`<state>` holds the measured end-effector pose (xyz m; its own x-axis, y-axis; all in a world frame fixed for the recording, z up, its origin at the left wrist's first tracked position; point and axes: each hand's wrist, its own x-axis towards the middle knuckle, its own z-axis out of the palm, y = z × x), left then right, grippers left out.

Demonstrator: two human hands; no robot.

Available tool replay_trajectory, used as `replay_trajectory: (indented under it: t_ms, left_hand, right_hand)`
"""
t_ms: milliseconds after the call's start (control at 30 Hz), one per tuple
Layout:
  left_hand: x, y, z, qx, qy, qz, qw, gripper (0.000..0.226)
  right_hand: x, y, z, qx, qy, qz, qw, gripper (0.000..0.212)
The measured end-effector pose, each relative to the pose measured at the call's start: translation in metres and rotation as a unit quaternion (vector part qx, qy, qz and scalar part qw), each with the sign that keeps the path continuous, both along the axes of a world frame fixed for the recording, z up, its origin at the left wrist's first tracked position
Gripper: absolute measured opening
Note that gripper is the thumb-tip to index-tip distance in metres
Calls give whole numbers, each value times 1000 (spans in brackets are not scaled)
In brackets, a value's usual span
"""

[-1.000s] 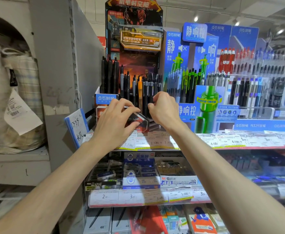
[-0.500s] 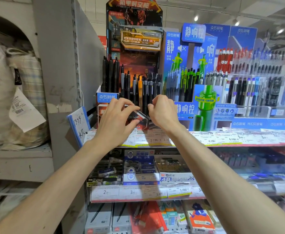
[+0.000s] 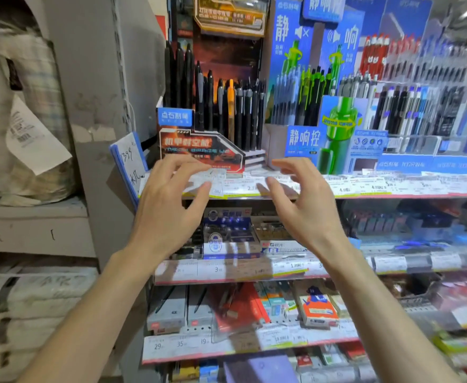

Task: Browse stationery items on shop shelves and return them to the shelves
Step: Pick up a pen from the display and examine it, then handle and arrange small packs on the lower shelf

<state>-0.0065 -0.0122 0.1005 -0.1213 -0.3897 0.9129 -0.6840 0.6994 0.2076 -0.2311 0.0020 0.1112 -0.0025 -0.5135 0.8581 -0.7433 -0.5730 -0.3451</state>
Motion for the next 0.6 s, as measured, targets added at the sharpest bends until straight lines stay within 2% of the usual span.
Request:
replay_trajectory:
  t_ms: [133, 233, 333, 433, 600]
  left_hand:
    - [-6, 13, -44, 26, 27, -2, 999, 18]
    - [-15, 6, -83, 80, 20, 4, 997, 20]
    - [-23, -9, -114, 127, -2, 25, 992, 23]
    - [-31, -27, -127, 154, -37, 55, 986, 29]
    - [-34, -45, -131, 181, -71, 127, 973, 33]
  right_hand:
    - [-19, 12, -47, -14, -11, -10, 1000, 16]
    - [-32, 10, -91, 52, -20, -5, 998, 14]
    - [-44, -7, -127, 119, -7, -41, 992, 13]
    - [-53, -27, -141, 158, 31, -60, 985, 15]
    - [-59, -54, -139, 167, 101, -47, 980, 10]
